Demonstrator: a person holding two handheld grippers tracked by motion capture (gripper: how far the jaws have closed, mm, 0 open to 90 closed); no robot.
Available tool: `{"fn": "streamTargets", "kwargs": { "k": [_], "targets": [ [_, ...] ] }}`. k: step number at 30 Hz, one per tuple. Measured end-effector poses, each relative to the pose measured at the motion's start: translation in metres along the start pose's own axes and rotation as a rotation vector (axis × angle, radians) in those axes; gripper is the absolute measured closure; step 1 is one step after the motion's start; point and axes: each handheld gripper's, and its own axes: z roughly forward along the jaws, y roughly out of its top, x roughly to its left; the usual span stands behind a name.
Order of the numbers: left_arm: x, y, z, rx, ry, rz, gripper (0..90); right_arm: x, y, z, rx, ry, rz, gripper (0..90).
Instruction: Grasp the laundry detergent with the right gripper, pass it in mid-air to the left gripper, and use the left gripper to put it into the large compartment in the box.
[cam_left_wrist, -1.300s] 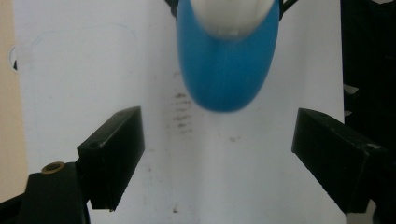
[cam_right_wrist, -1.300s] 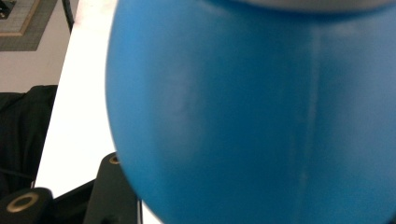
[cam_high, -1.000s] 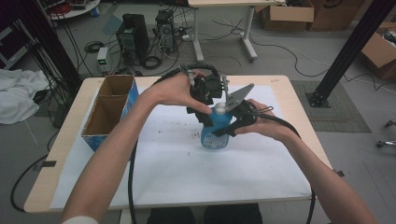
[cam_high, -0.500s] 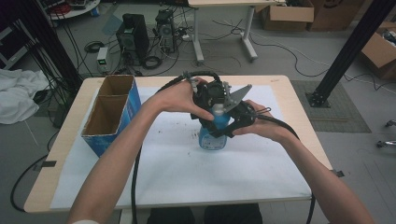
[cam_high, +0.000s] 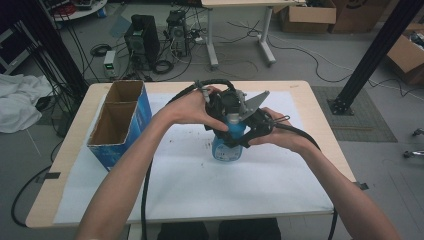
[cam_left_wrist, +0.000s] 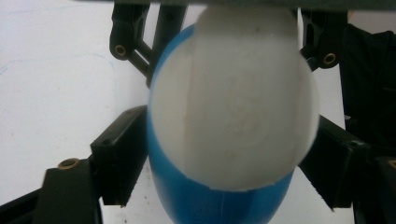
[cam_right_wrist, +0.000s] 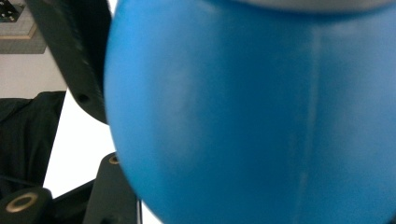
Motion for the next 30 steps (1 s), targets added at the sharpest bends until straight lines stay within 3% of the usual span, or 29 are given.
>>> {"fn": "streamTargets", "kwargs": {
  "k": [13, 22, 30],
  "targets": [
    [0.0001, -0.0024, 0.0034, -0.013, -0.001, -0.014, 32.4, 0.0022, 0.0005, 0.0011, 0.006, 0.004, 0.007, 45.7],
    [-0.0006, -0.0019, 0.0037, -0.016, -0.008, -0.002, 37.4, 0.0027, 0.0, 0.002, 0.007, 0.005, 0.005, 45.7],
    [-0.0003, -0.0016, 0.0023, -0.022, -0.01, -0.006, 37.9, 0.0026, -0.0005, 0.0011, -0.004, 0.01, 0.008, 45.6]
  ]
}}
